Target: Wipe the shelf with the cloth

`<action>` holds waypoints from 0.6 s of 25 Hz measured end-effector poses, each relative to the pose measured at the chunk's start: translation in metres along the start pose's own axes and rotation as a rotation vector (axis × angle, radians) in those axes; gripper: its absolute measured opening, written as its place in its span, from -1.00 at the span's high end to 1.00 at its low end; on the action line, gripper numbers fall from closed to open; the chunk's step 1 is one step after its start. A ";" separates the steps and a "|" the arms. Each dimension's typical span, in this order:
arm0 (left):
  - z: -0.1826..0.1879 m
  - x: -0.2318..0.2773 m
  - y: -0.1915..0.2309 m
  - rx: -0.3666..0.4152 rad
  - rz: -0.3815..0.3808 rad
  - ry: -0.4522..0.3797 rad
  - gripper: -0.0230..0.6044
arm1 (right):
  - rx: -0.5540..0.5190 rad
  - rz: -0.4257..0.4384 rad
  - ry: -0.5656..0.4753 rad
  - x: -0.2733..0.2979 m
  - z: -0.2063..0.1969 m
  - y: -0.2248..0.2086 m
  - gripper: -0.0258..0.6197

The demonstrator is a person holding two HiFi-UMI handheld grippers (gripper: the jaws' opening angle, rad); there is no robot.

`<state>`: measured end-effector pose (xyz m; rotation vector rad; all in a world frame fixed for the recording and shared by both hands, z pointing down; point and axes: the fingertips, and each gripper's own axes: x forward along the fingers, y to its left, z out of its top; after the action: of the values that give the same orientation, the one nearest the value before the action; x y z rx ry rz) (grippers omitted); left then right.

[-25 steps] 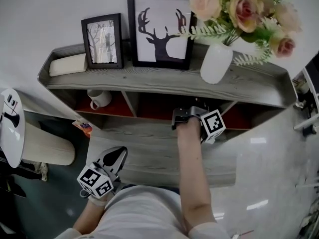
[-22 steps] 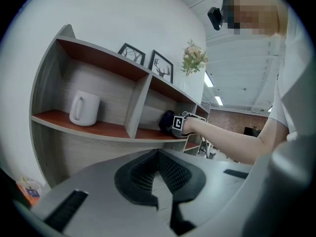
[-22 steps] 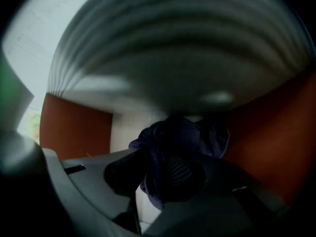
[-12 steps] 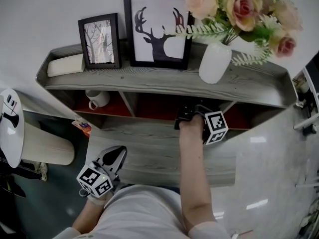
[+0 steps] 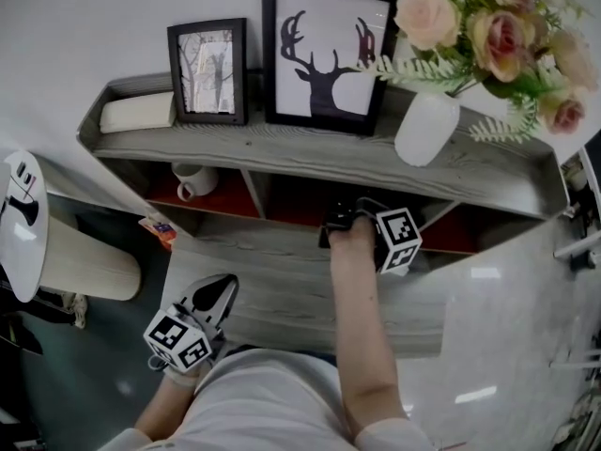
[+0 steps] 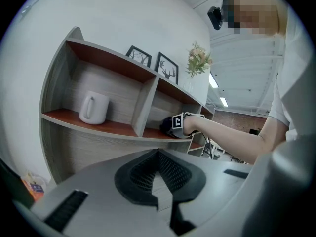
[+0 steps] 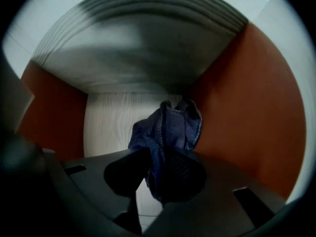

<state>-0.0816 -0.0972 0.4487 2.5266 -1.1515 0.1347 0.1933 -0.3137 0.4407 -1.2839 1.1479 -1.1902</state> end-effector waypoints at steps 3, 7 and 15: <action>-0.001 -0.006 0.004 -0.008 0.021 -0.007 0.88 | -0.004 -0.006 0.047 0.003 -0.022 0.000 0.66; -0.003 -0.016 0.011 -0.021 0.054 -0.016 0.88 | -0.006 -0.007 0.113 0.006 -0.051 0.000 0.66; -0.008 -0.034 0.020 -0.045 0.114 -0.026 0.88 | 0.018 0.012 0.285 0.013 -0.113 0.001 0.66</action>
<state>-0.1185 -0.0824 0.4540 2.4308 -1.2939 0.1032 0.0809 -0.3337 0.4421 -1.1152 1.3432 -1.4037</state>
